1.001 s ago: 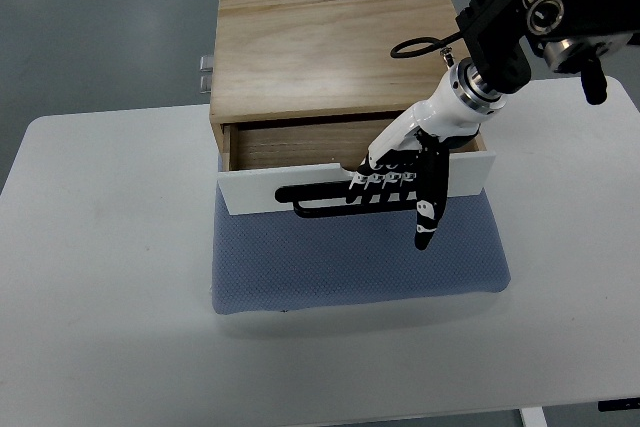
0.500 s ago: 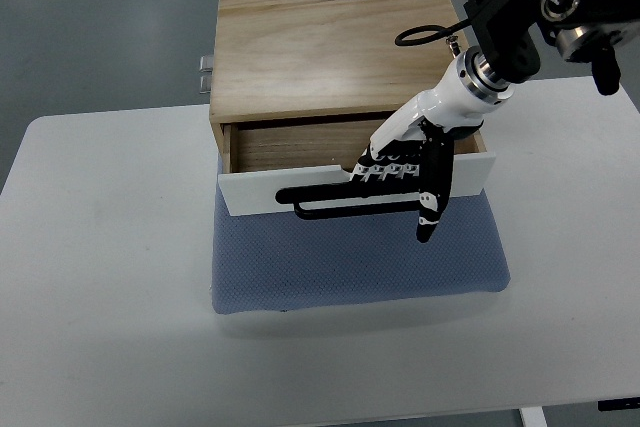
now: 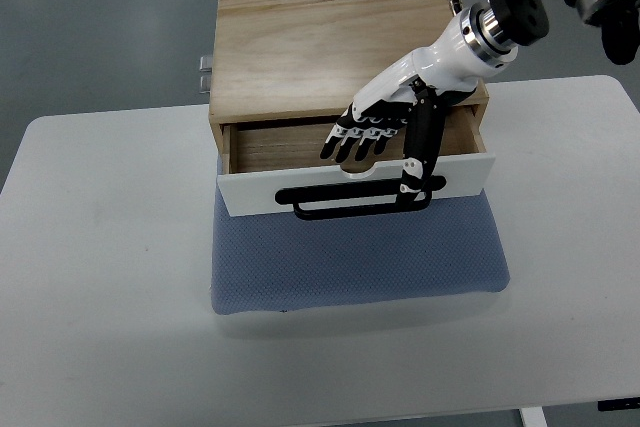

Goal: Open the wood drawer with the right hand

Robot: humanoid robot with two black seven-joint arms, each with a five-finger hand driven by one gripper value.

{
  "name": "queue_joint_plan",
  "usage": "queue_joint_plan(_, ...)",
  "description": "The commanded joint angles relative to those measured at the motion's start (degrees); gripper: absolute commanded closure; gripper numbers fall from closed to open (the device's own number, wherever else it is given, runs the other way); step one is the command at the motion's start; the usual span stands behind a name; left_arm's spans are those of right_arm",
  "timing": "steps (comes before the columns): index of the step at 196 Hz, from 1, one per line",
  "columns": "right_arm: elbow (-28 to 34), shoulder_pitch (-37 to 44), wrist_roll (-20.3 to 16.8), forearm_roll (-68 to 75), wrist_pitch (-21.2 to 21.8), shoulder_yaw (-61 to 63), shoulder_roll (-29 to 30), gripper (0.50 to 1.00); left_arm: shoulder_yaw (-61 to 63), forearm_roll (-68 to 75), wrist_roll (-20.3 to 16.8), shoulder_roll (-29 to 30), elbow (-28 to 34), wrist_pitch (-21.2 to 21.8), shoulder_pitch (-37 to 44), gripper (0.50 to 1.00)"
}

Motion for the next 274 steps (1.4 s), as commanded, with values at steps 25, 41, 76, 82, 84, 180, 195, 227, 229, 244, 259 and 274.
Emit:
queue_joint_plan(25, -0.36, 0.81, 0.20, 3.64, 0.00, 4.12, -2.43, 0.556, 0.00, 0.00, 0.00, 0.00, -0.01, 0.00, 0.01, 0.500)
queue_joint_plan(41, -1.58, 0.81, 0.11, 6.27, 0.00, 6.05, -3.93, 0.556, 0.00, 0.00, 0.00, 0.00, -0.01, 0.00, 0.01, 0.500)
queue_joint_plan(76, -5.01, -1.48, 0.29, 11.72, 0.00, 10.63, -5.77, 0.556, 0.00, 0.00, 0.00, 0.00, -0.01, 0.00, 0.01, 0.500)
queue_joint_plan(82, -5.89, -2.62, 0.38, 12.69, 0.00, 11.68, -6.39, 0.556, 0.00, 0.00, 0.00, 0.00, -0.01, 0.00, 0.01, 0.500)
queue_joint_plan(84, -6.15, -3.06, 0.38, 12.86, 0.00, 12.12, -6.48, 0.556, 0.00, 0.00, 0.00, 0.00, -0.01, 0.00, 0.01, 0.500)
queue_joint_plan(180, -13.63, -26.08, 6.09, 13.83, -27.17, 36.46, -7.88, 0.556, 0.00, 0.00, 0.00, 0.00, -0.01, 0.00, 0.01, 0.500)
queue_joint_plan(195, -15.30, -29.95, 6.09, 13.83, -30.25, 41.65, -7.88, 0.556, 0.00, 0.00, 0.00, 0.00, -0.01, 0.00, 0.01, 0.500)
queue_joint_plan(227, -19.43, -36.46, 6.79, 13.39, -32.54, 48.77, -7.00, 0.556, 0.00, 0.00, 0.00, 0.00, 0.08, 0.00, 0.01, 0.500)
queue_joint_plan(229, -21.19, -39.45, 6.97, 12.95, -32.54, 51.76, -6.57, 0.556, 0.00, 0.00, 0.00, 0.00, -0.01, 0.00, 0.01, 0.500)
queue_joint_plan(244, -23.12, -44.02, 6.97, 12.51, -32.36, 57.12, -5.69, 0.556, 0.00, 0.00, 0.00, 0.00, -0.01, 0.00, 0.01, 0.500)
queue_joint_plan(259, -24.88, -48.59, 6.88, 11.28, -32.19, 62.04, -4.90, 0.556, 0.00, 0.00, 0.00, 0.00, -0.01, 0.00, 0.01, 0.500)
queue_joint_plan(274, -26.37, -52.98, 6.97, 7.95, -32.01, 68.01, -3.84, 0.556, 0.00, 0.00, 0.00, 0.00, -0.01, 0.00, 0.01, 0.500)
